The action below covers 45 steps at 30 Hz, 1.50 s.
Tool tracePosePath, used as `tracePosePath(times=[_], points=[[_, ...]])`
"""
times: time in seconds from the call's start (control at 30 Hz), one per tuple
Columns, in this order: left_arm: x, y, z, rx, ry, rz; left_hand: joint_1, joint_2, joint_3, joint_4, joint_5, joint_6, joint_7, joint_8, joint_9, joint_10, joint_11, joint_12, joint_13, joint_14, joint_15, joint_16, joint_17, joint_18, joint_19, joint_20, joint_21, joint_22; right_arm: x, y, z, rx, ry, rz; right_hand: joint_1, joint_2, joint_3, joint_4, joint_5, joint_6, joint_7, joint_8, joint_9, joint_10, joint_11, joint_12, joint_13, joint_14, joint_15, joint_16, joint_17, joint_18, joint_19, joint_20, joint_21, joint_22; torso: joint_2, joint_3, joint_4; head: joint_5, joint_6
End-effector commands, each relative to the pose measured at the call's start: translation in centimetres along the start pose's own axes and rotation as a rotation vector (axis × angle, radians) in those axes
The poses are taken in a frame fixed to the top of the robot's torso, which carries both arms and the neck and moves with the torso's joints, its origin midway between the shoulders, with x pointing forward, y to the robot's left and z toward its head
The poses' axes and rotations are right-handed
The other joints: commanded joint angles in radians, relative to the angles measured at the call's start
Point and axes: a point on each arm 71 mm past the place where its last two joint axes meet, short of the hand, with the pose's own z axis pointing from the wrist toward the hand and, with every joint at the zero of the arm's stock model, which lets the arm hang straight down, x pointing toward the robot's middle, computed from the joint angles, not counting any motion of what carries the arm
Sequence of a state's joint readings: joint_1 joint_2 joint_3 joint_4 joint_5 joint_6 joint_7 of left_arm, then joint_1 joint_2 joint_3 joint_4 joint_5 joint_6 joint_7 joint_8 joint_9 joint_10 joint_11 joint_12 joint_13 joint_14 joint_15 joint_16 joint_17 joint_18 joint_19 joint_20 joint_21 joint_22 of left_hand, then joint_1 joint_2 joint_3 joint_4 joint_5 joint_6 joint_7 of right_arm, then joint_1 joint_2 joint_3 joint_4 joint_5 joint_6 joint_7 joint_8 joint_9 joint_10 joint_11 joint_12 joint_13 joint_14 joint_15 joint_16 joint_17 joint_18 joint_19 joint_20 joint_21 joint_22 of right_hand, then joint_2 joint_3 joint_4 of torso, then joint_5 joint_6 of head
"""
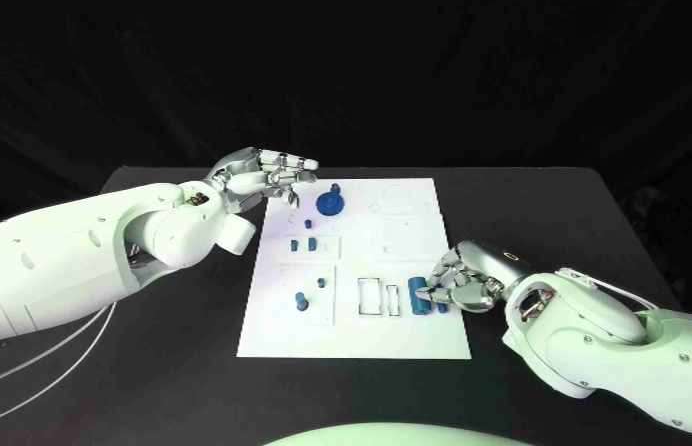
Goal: Assemble the parts on the task board
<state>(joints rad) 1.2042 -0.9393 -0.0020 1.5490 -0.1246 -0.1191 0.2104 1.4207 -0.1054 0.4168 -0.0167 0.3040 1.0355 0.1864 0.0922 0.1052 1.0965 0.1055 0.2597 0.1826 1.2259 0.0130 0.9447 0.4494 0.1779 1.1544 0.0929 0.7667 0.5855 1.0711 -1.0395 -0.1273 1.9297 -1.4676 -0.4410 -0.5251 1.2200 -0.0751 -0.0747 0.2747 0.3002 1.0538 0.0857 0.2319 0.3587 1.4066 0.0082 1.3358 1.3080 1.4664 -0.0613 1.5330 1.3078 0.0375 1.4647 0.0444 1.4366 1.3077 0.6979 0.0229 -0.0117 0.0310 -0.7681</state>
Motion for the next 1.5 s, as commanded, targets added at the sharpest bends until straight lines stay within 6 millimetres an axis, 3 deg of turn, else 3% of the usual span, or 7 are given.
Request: tracePosePath(times=[0.03,0.17,0.33,0.67,0.83,1.23,1.5], points=[[0.1,-0.1,0.0,0.011,0.011,-0.004,-0.011,0.002,0.005,0.000,0.000,-0.007,-0.003,0.005,-0.001,-0.007,-0.002,0.007,-0.001,-0.006,0.001,-0.005,-0.001,0.007,-0.001,0.002,-0.003,-0.002,0.2,-0.1,0.2,0.027,0.009,-0.027,0.000,0.007,-0.007,0.001,0.005,-0.010,0.000,0.006,0.002,-0.005,0.000,-0.003,0.013,0.093,-0.001,0.003,0.211,-0.006,0.072,-0.005,-0.006,0.184,0.000,0.0005,-0.0005,0.003,0.000],[0.1,-0.1,-0.1,0.009,0.013,-0.004,-0.012,0.001,0.006,0.000,0.000,-0.007,-0.003,0.005,-0.001,-0.007,-0.002,0.008,0.000,-0.006,0.001,-0.005,-0.002,0.007,-0.001,0.002,-0.003,-0.002,0.8,0.0,0.6,0.032,0.033,-0.041,-0.001,0.008,-0.011,0.004,0.006,-0.010,0.000,0.006,0.005,-0.005,0.000,-0.003,0.013,0.093,-0.001,0.003,0.211,-0.006,0.072,-0.005,-0.006,0.184,0.000,0.0003,0.0016,0.003,0.000],[0.0,-0.1,-0.2,0.008,0.011,-0.004,-0.012,0.001,0.006,0.000,0.000,-0.007,-0.003,0.005,-0.001,-0.007,-0.002,0.008,0.000,-0.006,0.001,-0.005,-0.002,0.007,-0.001,0.002,-0.003,-0.002,1.7,0.0,0.8,0.040,0.061,-0.047,-0.001,0.009,-0.013,0.006,0.005,-0.009,-0.001,0.007,0.007,-0.004,0.000,-0.002,0.015,0.093,-0.001,0.003,0.211,-0.006,0.072,-0.004,-0.006,0.184,0.001,-0.0002,-0.0010,0.013,-0.002],[-0.1,-0.1,-0.3,0.004,0.010,-0.003,-0.013,0.001,0.006,0.000,0.000,-0.008,-0.002,0.005,-0.001,-0.007,-0.002,0.008,-0.001,-0.007,0.001,-0.005,-0.002,0.006,-0.001,0.002,-0.003,-0.002,3.1,0.3,1.2,0.043,0.109,-0.059,0.004,0.012,-0.025,0.008,-0.009,-0.012,-0.001,0.009,0.018,-0.006,0.000,-0.007,0.014,0.093,-0.001,0.003,0.211,-0.006,0.071,-0.004,-0.007,0.185,0.000,-0.0012,0.0021,0.014,-0.006],[-0.1,-0.1,-0.4,0.003,0.011,-0.003,-0.014,0.001,0.006,0.000,0.000,-0.008,-0.002,0.006,-0.001,-0.008,-0.002,0.009,-0.001,-0.007,0.001,-0.005,-0.002,0.006,-0.002,0.002,-0.004,-0.002,3.4,0.3,1.4,0.045,0.109,-0.056,0.007,0.018,-0.029,0.009,-0.015,-0.015,-0.001,0.010,0.023,-0.006,0.000,-0.007,0.016,0.093,-0.001,0.004,0.213,-0.007,0.072,-0.004,-0.004,0.186,0.000,0.0002,-0.0001,0.016,-0.005],[-0.1,-0.1,-0.3,0.002,0.012,-0.004,-0.015,0.001,0.006,0.000,0.000,-0.009,-0.002,0.006,-0.002,-0.009,-0.001,0.009,-0.001,-0.007,0.001,-0.005,-0.003,0.006,-0.002,0.002,-0.004,-0.002,2.8,0.9,0.9,0.029,0.024,0.002,0.088,0.052,-0.024,-0.024,0.031,0.002,-0.012,0.033,0.066,0.012,-0.010,0.010,0.042,0.096,-0.008,0.011,0.224,-0.010,0.076,-0.009,0.013,0.197,-0.001,0.0003,-0.0012,0.015,-0.003],[-0.1,0.0,-0.2,0.002,0.014,-0.004,-0.015,0.001,0.006,0.000,0.000,-0.009,-0.002,0.006,-0.002,-0.009,-0.001,0.009,-0.001,-0.007,0.001,-0.005,-0.003,0.006,-0.002,0.002,-0.004,-0.002,0.6,2.4,0.1,-0.002,-0.052,0.092,0.102,0.066,-0.018,-0.028,0.056,0.008,-0.019,0.043,0.084,0.022,-0.017,0.018,0.053,0.097,-0.014,0.016,0.230,-0.012,0.078,-0.014,0.019,0.201,0.000,-0.0009,0.0001,0.010,0.004]])
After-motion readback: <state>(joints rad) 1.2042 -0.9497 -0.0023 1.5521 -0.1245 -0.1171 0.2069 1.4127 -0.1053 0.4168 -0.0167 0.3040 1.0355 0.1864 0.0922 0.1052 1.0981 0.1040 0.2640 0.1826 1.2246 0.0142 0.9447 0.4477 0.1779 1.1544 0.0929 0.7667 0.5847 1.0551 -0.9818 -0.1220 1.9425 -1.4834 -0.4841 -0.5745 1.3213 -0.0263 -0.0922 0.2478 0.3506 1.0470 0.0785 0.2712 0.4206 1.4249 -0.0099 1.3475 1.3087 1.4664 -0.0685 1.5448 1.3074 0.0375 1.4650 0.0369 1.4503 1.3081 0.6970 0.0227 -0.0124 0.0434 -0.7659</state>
